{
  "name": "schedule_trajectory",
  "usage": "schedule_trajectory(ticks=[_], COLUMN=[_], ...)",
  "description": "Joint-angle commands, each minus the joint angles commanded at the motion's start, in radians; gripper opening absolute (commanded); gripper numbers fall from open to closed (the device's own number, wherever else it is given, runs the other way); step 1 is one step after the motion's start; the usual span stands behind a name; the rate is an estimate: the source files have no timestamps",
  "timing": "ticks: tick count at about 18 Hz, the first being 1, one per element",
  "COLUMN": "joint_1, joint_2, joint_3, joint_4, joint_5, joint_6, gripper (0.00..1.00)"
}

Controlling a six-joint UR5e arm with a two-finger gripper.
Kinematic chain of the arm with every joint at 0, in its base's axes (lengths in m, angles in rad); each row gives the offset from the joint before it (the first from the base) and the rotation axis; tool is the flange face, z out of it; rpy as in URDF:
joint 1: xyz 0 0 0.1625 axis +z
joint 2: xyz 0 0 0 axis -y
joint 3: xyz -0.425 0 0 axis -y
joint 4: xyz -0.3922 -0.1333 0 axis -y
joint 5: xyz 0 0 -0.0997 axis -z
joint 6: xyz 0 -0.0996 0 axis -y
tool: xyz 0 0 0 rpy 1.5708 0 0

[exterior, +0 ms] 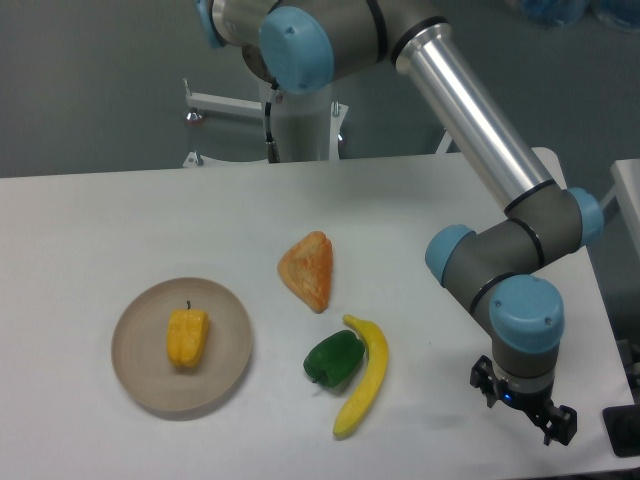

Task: Pick up the yellow pepper from the plate
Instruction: 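Move the open gripper over the yellow pepper on the beige plate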

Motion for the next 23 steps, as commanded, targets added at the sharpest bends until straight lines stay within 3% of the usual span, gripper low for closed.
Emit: schedule_trajectory(ticks=[5, 7, 12, 17, 23], joint_1=[-0.005, -0.009, -0.008, -0.015, -0.015], joint_2=[0.015, 0.052, 0.164, 0.317, 0.504], joint_3=[-0.014, -0.046, -0.176, -0.297, -0.417], joint_4=[-0.002, -0.011, -0.014, -0.035, -0.136], joint_5=[-0.002, -0.005, -0.003, -0.034, -0.136], joint_6=[0.000, -0.002, -0.058, -0.228, -0.423], gripper=[1.00, 1.00, 1.00, 1.00, 1.00])
